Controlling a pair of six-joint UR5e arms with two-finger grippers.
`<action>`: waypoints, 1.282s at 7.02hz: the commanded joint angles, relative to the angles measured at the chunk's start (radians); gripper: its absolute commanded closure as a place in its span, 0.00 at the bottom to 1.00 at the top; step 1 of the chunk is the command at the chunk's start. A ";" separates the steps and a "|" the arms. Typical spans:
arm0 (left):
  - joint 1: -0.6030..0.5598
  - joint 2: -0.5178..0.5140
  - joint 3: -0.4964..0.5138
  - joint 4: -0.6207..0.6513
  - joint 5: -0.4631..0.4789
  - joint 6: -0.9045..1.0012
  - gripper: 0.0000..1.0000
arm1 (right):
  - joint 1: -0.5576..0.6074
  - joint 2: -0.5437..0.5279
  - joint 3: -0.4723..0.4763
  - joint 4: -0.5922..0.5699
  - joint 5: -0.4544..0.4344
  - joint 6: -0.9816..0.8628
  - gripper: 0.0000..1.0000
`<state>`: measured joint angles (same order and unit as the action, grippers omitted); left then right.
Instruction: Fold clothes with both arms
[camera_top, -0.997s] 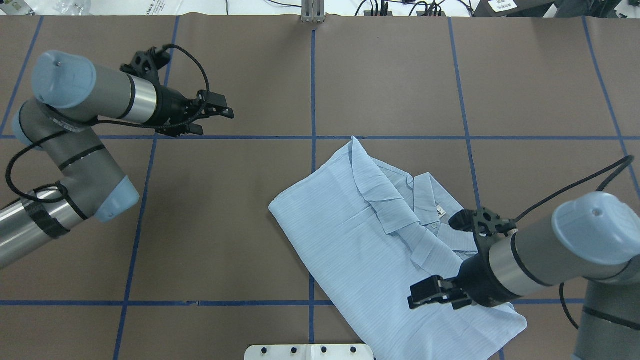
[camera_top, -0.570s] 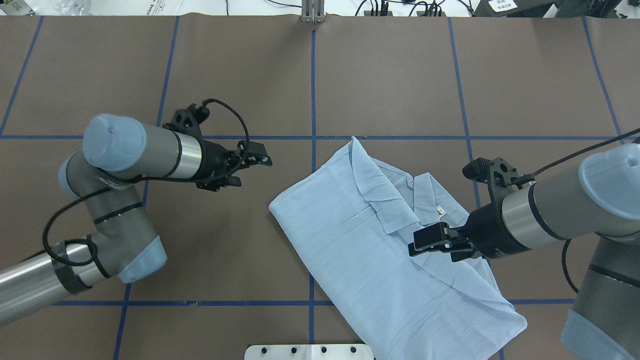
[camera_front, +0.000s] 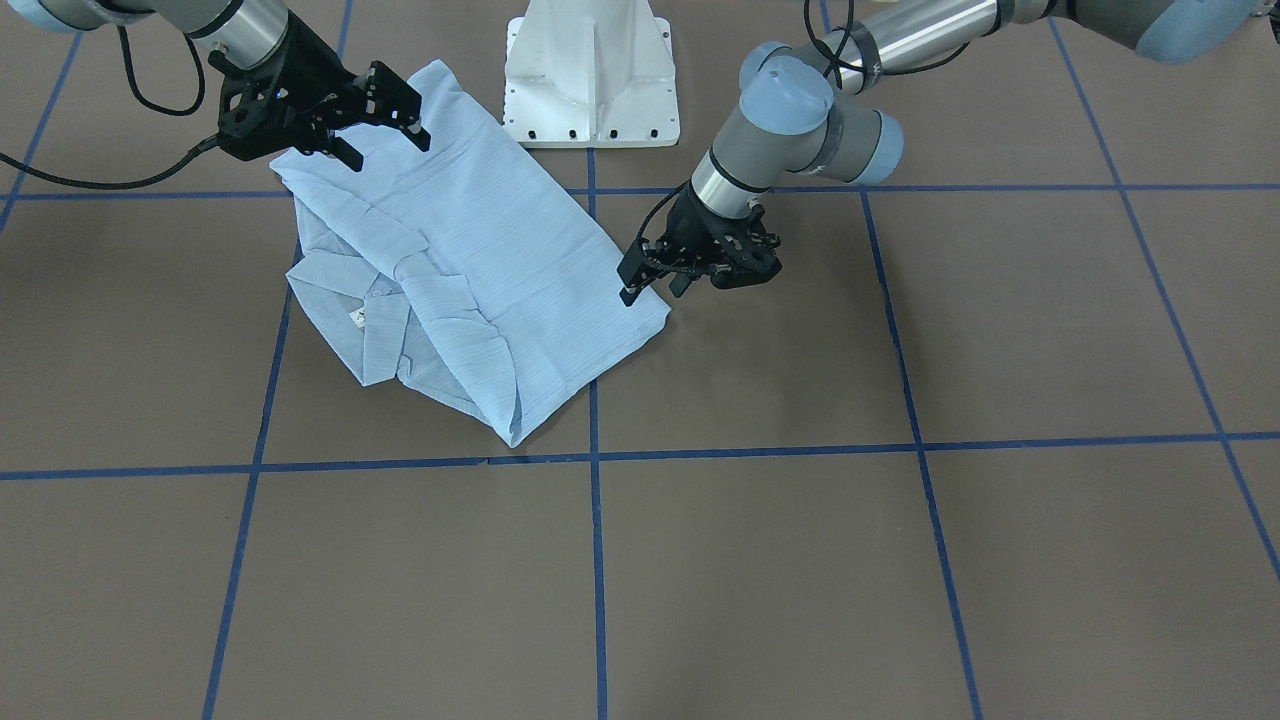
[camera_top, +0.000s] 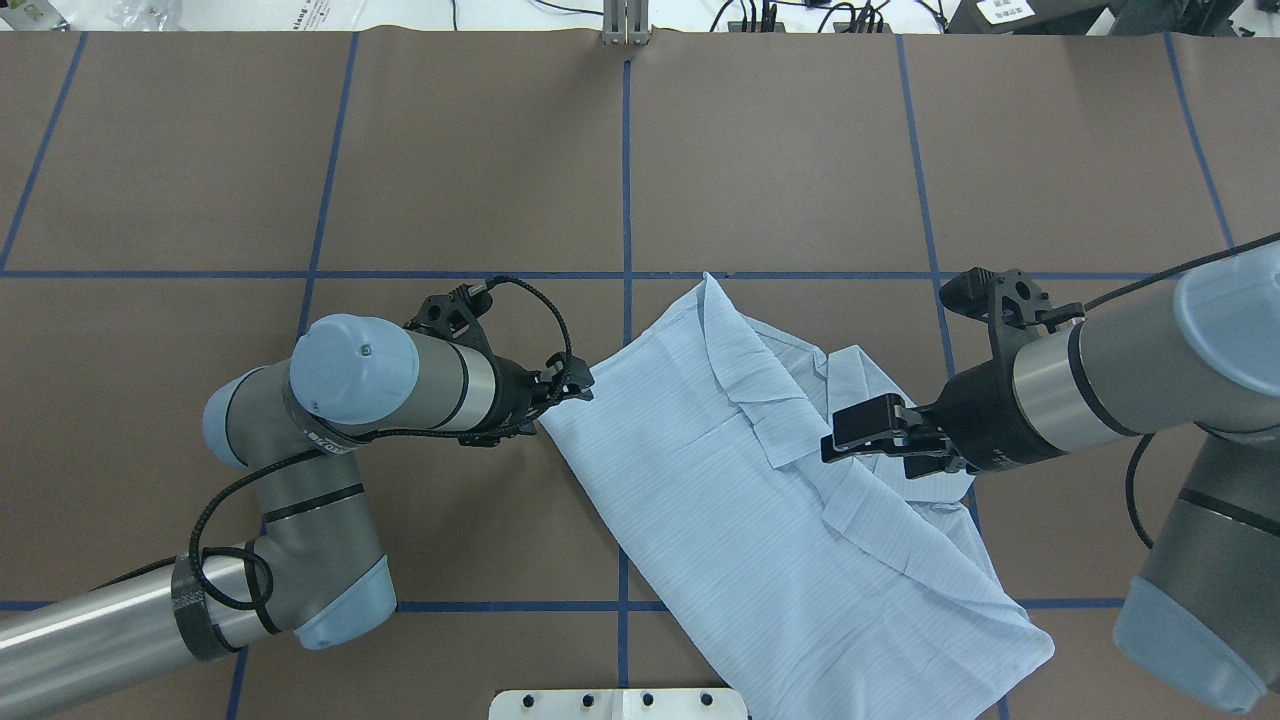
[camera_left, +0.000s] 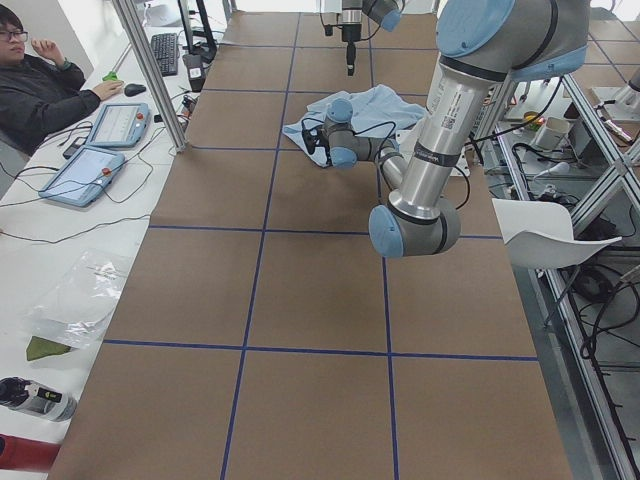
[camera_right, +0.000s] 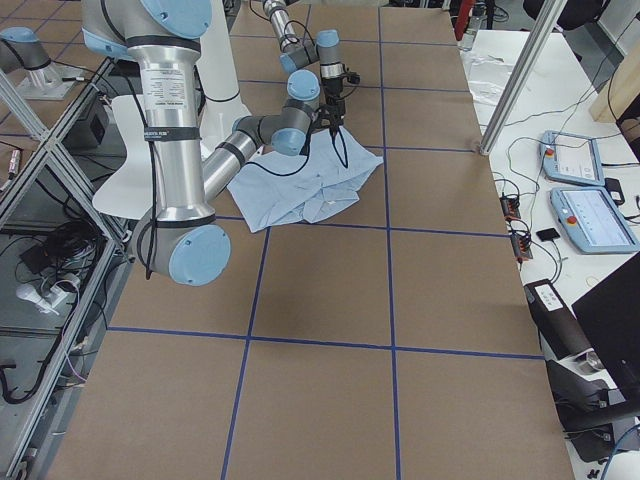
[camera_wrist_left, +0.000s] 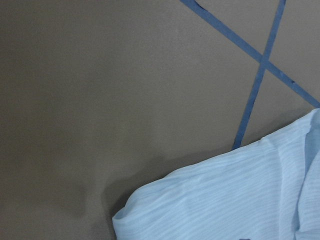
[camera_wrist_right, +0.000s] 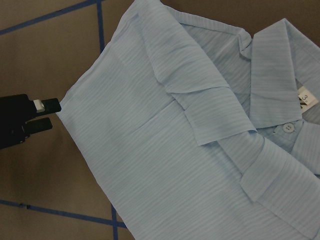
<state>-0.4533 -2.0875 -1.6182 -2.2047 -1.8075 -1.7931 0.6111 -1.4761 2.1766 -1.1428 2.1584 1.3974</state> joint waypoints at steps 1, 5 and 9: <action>0.013 -0.002 0.009 0.019 0.013 0.000 0.21 | 0.002 0.000 -0.003 0.000 0.000 0.000 0.00; 0.019 -0.006 0.027 0.019 0.023 0.000 0.30 | 0.002 0.004 -0.018 0.000 0.000 0.000 0.00; 0.016 -0.026 0.040 0.019 0.019 0.000 1.00 | 0.012 0.004 -0.021 0.000 0.000 0.000 0.00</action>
<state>-0.4347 -2.1136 -1.5713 -2.1859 -1.7854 -1.7932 0.6207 -1.4727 2.1560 -1.1428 2.1583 1.3975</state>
